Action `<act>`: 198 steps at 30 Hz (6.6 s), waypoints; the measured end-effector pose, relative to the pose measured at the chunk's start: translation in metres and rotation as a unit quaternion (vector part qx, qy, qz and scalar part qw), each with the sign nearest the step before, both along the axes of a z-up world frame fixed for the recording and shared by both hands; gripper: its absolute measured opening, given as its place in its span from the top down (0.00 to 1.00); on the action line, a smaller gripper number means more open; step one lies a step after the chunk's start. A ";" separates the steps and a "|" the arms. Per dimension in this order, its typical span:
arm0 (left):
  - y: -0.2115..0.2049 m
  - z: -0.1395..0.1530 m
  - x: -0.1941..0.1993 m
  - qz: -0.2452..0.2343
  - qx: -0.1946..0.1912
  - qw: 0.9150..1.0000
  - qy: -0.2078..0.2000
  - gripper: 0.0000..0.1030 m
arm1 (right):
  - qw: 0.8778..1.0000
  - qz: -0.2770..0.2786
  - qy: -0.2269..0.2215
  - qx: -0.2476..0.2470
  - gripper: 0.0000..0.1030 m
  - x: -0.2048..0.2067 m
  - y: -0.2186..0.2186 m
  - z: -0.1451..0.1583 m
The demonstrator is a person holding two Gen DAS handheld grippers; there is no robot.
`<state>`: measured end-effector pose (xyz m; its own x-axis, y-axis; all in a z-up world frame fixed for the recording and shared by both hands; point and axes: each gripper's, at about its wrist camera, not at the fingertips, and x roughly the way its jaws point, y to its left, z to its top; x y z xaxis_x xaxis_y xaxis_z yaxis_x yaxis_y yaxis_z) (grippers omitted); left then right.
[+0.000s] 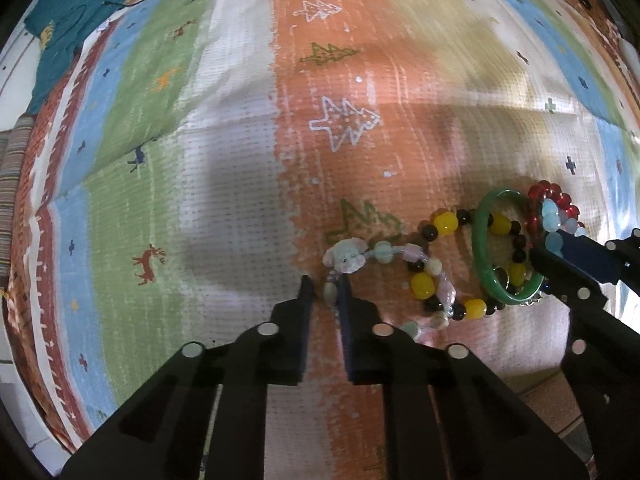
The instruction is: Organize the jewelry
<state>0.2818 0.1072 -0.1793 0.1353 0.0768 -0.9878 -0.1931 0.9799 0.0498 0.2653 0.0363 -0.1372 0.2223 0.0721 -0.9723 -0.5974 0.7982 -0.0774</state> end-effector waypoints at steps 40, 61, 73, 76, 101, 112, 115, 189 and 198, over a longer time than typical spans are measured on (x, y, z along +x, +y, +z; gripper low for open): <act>-0.022 0.069 -0.039 -0.020 -0.011 0.996 -0.081 0.93 | 0.997 -0.046 -0.032 0.060 0.99 -0.008 -0.044 0.049; -0.014 0.049 -0.035 -0.014 -0.008 0.999 -0.042 0.92 | 0.998 -0.030 -0.016 0.046 0.42 -0.012 -0.029 0.032; -0.005 0.033 -0.027 -0.008 -0.022 0.999 -0.021 0.86 | 0.999 -0.025 0.005 0.025 0.51 -0.003 -0.011 0.009; -0.002 0.026 -0.025 -0.009 -0.025 1.000 -0.015 0.84 | 0.999 -0.026 0.009 0.018 0.57 0.000 -0.010 0.004; -0.019 0.028 -0.018 -0.016 -0.012 0.999 -0.028 0.93 | 1.000 -0.019 -0.003 0.008 0.86 -0.007 -0.017 0.007; -0.026 0.033 -0.036 -0.030 -0.009 0.999 -0.023 0.93 | 1.000 -0.026 0.011 0.007 0.86 -0.009 -0.024 0.004; -0.025 0.030 -0.035 -0.033 -0.007 0.999 -0.017 0.92 | 1.000 -0.023 0.018 0.000 0.86 -0.008 -0.022 -0.001; -0.090 0.168 -0.142 -0.081 -0.071 0.968 -0.228 0.93 | 0.978 -0.029 -0.165 0.124 0.88 -0.117 -0.085 0.136; -0.097 0.172 -0.170 -0.083 -0.077 0.963 -0.245 0.93 | 0.977 -0.016 -0.162 0.135 0.88 -0.144 -0.091 0.138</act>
